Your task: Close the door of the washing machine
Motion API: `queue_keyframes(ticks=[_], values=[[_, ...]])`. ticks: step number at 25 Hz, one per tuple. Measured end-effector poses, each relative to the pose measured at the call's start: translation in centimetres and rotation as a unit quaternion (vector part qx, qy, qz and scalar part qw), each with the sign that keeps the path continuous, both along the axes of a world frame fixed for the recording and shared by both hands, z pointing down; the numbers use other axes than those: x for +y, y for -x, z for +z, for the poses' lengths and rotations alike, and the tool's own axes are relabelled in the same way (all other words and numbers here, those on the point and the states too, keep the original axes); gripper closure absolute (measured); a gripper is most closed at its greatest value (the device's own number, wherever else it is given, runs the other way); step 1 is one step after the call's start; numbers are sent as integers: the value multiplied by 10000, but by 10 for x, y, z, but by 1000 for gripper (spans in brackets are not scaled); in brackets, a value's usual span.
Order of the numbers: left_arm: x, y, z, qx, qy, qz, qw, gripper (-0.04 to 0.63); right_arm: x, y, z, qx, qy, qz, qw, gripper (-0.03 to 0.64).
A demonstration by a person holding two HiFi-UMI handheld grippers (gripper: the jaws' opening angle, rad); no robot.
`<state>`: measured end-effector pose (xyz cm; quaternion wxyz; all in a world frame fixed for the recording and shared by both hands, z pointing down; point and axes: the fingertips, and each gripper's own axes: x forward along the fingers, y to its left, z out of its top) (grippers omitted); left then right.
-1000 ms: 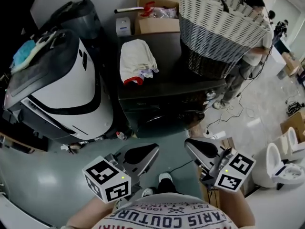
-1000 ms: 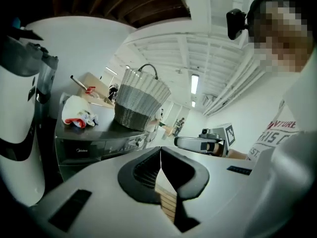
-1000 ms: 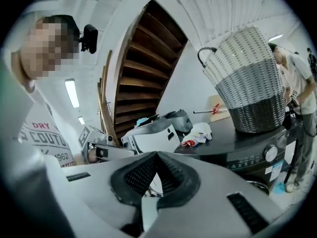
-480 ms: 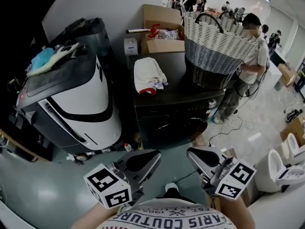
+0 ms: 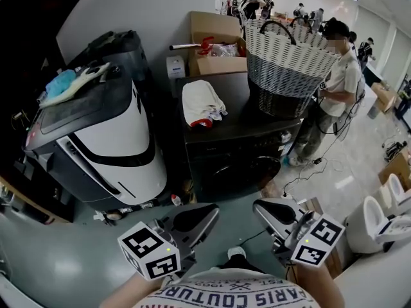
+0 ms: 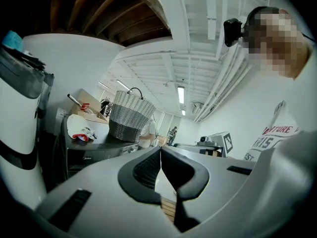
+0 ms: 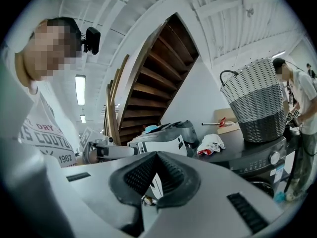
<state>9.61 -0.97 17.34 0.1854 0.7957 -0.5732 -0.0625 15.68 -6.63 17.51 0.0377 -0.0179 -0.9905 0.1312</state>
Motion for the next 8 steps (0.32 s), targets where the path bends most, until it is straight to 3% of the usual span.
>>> queue_keyframes(ticks=[8], values=[[1, 1, 13, 28, 116, 3, 9999, 568, 1, -2, 14, 71, 66, 51, 9999, 595]])
